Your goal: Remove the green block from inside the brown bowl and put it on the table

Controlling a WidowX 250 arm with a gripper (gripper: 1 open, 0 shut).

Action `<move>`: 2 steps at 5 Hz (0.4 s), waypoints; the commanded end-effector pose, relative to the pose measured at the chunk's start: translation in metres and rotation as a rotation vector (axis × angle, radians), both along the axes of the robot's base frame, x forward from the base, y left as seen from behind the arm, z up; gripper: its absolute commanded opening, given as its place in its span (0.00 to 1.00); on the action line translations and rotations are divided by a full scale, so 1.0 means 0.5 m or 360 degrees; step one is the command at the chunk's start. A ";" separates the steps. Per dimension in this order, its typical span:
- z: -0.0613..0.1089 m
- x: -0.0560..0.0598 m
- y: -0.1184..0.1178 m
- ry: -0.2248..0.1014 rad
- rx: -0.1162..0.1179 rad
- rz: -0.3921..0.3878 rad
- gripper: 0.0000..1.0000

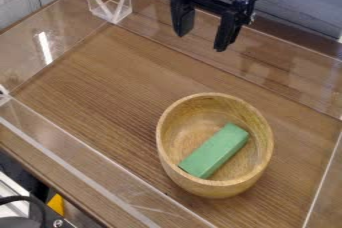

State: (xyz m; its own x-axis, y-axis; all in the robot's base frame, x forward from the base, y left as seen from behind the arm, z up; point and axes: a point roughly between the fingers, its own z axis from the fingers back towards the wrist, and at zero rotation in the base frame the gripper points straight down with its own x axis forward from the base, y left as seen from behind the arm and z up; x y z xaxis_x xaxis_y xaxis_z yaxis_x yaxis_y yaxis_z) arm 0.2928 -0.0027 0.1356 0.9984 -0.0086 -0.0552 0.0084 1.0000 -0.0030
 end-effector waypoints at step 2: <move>-0.091 -0.091 -0.088 0.0103 -0.0046 -0.0021 1.00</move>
